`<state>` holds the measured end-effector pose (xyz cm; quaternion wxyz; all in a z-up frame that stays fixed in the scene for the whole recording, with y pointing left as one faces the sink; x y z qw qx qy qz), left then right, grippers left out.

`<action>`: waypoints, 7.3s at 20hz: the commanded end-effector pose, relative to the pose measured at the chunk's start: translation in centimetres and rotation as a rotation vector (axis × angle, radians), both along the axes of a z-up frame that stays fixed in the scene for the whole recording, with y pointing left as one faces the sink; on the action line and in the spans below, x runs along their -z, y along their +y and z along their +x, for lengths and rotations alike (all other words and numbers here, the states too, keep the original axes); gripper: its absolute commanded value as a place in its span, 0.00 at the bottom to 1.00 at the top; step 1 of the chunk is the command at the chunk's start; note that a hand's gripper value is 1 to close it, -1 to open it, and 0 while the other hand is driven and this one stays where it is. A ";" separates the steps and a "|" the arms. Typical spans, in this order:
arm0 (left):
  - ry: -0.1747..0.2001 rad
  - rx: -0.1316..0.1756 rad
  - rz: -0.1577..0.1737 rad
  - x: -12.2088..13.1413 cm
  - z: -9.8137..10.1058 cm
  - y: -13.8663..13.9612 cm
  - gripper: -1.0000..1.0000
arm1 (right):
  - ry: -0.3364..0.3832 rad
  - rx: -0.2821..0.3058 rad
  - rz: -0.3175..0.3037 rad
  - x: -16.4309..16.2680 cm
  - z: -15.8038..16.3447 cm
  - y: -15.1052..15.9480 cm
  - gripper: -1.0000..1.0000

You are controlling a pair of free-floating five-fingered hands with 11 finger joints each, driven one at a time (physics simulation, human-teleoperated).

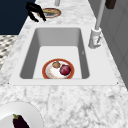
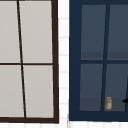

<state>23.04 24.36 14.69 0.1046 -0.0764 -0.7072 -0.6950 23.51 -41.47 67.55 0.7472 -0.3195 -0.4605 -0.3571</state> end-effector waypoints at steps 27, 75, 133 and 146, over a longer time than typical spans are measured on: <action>0.000 0.000 0.000 0.0 0.0 0.0 0.50 | -0.047 0.028 -0.455 6.5 -8.8 4.4 1.00; 0.000 0.000 0.000 0.0 0.0 0.0 0.50 | -0.436 0.631 -0.834 14.8 -34.9 47.2 1.00; 0.000 0.000 0.000 0.0 0.0 0.0 0.50 | -0.379 0.281 -1.141 25.6 -32.3 68.4 0.00; 0.000 0.000 0.000 0.0 0.0 0.0 0.50 | -0.440 0.016 -1.229 26.6 -31.5 63.5 0.00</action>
